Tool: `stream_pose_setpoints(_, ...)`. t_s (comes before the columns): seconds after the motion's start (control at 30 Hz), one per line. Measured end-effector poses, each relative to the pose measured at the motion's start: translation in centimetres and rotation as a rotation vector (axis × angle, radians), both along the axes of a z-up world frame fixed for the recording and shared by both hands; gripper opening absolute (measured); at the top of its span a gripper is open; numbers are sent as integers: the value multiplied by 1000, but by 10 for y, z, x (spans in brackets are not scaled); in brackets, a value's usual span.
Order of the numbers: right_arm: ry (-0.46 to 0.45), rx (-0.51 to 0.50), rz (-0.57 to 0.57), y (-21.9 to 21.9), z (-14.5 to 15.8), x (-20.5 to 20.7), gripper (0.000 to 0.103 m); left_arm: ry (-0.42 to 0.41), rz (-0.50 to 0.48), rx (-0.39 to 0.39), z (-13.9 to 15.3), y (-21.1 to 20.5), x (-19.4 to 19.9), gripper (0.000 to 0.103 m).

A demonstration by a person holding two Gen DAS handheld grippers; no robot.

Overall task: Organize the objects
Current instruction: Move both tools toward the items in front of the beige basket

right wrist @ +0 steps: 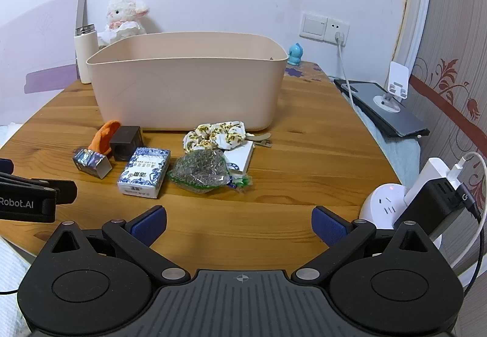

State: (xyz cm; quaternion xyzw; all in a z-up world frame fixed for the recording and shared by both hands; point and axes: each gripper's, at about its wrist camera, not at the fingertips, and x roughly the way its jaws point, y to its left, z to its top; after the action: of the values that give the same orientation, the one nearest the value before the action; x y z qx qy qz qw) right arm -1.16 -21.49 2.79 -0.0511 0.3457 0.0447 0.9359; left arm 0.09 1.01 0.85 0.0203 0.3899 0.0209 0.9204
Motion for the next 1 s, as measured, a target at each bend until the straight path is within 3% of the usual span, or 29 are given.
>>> stream_pose_setpoints(1.0, -6, 0, -14, -3, 0, 2, 103, 5, 0, -2, -1, 4, 0, 103)
